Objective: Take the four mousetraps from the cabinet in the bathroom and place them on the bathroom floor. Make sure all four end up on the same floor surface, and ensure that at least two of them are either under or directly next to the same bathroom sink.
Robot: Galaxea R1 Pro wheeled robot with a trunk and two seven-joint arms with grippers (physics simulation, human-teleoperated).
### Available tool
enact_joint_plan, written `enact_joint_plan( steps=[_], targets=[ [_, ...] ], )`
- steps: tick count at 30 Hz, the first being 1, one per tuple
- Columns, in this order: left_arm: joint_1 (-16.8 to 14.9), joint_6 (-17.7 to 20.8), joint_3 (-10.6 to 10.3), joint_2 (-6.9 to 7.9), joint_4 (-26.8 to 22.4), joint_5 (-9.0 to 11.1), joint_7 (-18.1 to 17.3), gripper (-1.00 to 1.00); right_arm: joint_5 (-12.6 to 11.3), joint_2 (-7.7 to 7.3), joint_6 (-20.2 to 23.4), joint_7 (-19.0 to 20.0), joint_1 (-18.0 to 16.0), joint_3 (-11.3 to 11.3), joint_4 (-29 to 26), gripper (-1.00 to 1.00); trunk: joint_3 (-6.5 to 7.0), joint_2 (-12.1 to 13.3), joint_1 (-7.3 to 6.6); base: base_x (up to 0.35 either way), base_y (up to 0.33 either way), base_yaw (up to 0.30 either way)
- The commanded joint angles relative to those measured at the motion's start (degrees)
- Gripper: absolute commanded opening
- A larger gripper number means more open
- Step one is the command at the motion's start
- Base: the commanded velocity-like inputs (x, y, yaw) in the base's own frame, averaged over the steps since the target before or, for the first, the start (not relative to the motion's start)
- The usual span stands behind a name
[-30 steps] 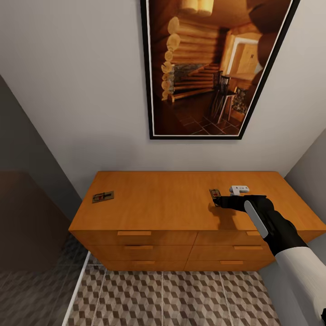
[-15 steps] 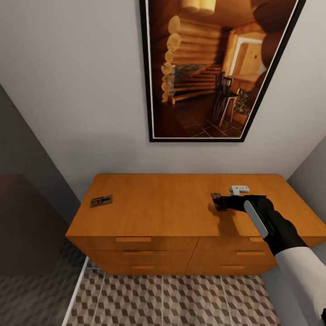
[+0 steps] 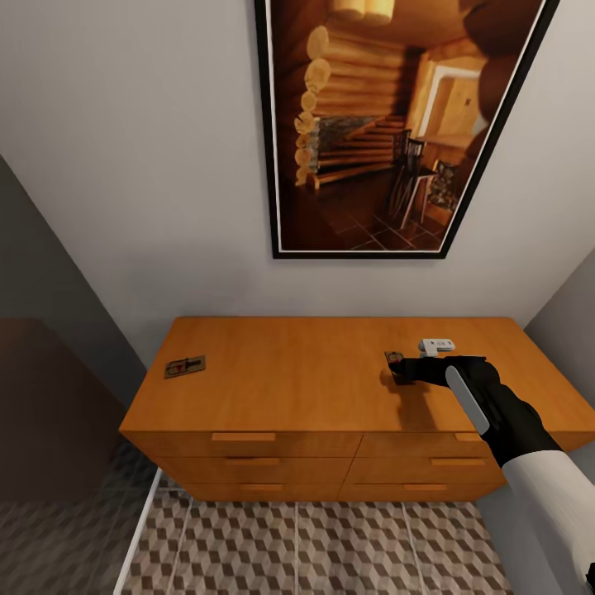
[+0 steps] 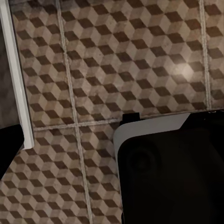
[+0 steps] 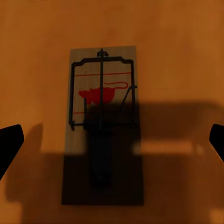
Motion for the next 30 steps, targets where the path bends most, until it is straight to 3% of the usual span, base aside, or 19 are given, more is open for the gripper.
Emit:
enact_joint_plan(
  steps=[1, 30],
  targets=[
    [-0.1, -0.4, -0.5, -0.05, 0.3, 0.4, 0.2, 1.0, 0.3, -0.06, 0.2, 0.3, -0.1, 0.1, 0.0, 1.0, -0.15, -0.1, 0.03, 0.0, 0.0, 0.0],
    [-0.1, -0.4, -0.5, -0.05, 0.3, 0.4, 0.2, 1.0, 0.4, 0.03, -1.8, 0.3, 0.0, 0.2, 1.3, 1.0, -0.61, -0.1, 0.03, 0.0, 0.0, 0.0]
  ],
)
